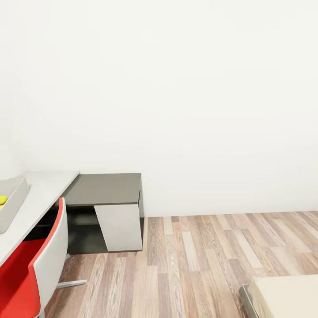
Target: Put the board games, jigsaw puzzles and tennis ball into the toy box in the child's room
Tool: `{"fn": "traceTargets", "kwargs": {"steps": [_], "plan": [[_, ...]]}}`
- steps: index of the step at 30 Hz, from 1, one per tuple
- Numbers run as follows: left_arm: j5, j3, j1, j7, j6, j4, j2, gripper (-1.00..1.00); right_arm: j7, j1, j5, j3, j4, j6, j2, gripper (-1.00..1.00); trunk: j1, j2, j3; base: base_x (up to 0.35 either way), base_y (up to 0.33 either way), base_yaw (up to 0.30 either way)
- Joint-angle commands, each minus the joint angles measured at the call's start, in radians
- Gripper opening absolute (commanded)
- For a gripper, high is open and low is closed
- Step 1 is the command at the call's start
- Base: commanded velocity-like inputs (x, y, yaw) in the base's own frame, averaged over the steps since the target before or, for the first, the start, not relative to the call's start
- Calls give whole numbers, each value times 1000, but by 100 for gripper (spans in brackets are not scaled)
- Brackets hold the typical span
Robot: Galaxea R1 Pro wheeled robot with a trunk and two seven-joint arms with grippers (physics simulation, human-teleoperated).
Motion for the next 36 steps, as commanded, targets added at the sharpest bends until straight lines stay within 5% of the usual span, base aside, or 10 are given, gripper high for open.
{"fn": "traceTargets", "kwargs": {"steps": [1,8,18,36], "plan": [[7,-8,0,5,2,-2,0,100,-6,-1,-8,8,-2,6,-1,100,1,-2,-2,0,0,4],[10,-5,1,4,0,-2,5,100,-8,0,-12,6,6,9,-10,100,1,-2,-2,0,0,1],[5,-7,0,4,-2,-4,6,100,-6,36,-15,7,57,6,-92,100,1,-2,-2,0,0,0],[5,-6,1,4,-2,-5,8,100,-6,77,-11,7,59,5,-90,100,1,-2,-2,0,0,0]]}}
